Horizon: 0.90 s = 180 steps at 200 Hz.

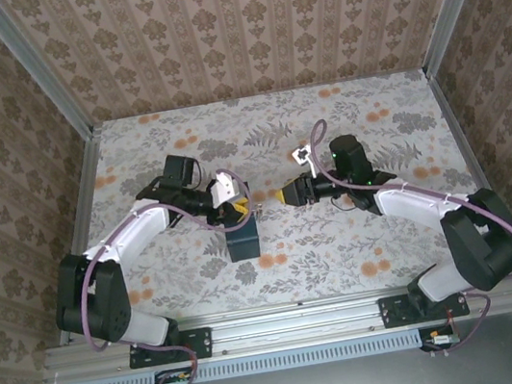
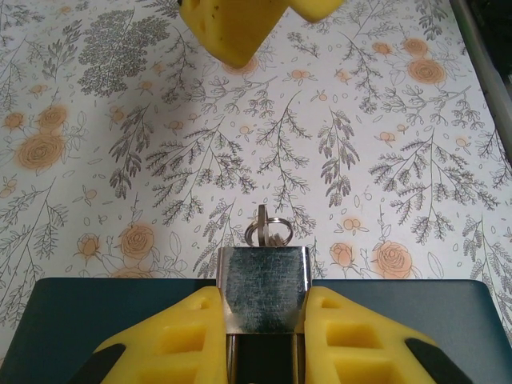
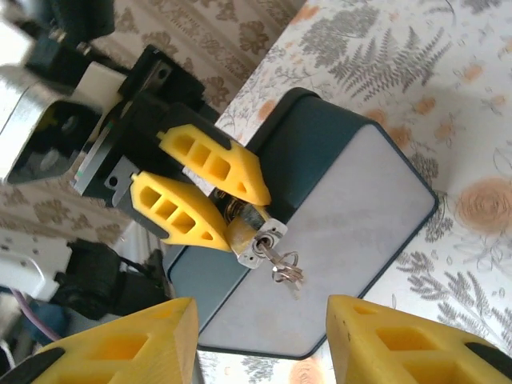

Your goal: Unlock the padlock with the key

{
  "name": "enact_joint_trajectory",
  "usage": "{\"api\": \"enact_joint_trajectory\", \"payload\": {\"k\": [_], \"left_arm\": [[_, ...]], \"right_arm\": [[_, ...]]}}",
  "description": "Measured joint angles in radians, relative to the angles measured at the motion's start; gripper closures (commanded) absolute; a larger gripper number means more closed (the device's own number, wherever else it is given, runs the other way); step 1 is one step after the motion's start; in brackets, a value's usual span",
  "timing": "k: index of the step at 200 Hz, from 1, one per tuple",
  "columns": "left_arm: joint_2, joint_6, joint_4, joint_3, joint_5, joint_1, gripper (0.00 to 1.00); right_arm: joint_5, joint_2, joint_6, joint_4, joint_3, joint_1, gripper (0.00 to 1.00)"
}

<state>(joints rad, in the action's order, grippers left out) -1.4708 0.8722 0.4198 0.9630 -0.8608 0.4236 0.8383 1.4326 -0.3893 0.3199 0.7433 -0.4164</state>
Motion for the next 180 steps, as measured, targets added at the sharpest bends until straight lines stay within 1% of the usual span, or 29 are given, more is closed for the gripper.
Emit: {"api": "enact_joint_trajectory", "payload": {"k": [22, 52, 84, 120, 132, 180], "left_arm": [[0.0, 0.0, 0.0, 0.0, -0.002, 0.0, 0.94], [-0.001, 0.0, 0.0, 0.0, -0.004, -0.001, 0.94], [-0.002, 0.0, -0.001, 0.0, -0.006, -0.001, 0.94], [-0.002, 0.0, 0.0, 0.001, -0.006, -0.001, 0.94], [-0.002, 0.0, -0.001, 0.001, -0.005, -0.001, 0.94], [-0.002, 0.0, -0.001, 0.001, -0.003, -0.001, 0.94]], "right_arm": [[0.006, 0.022, 0.1, 0.022, 0.0, -0.031, 0.51], [0.004, 0.079, 0.178, 0.05, 0.004, -0.069, 0.55], [-0.002, 0.168, 0.177, 0.091, 0.028, -0.076, 0.61], [-0.008, 0.227, 0.14, 0.143, 0.06, -0.079, 0.69], [-0.007, 0.237, 0.127, 0.156, 0.064, -0.081, 0.69], [0.026, 0.27, 0.093, 0.171, 0.104, -0.106, 0.88]]}}
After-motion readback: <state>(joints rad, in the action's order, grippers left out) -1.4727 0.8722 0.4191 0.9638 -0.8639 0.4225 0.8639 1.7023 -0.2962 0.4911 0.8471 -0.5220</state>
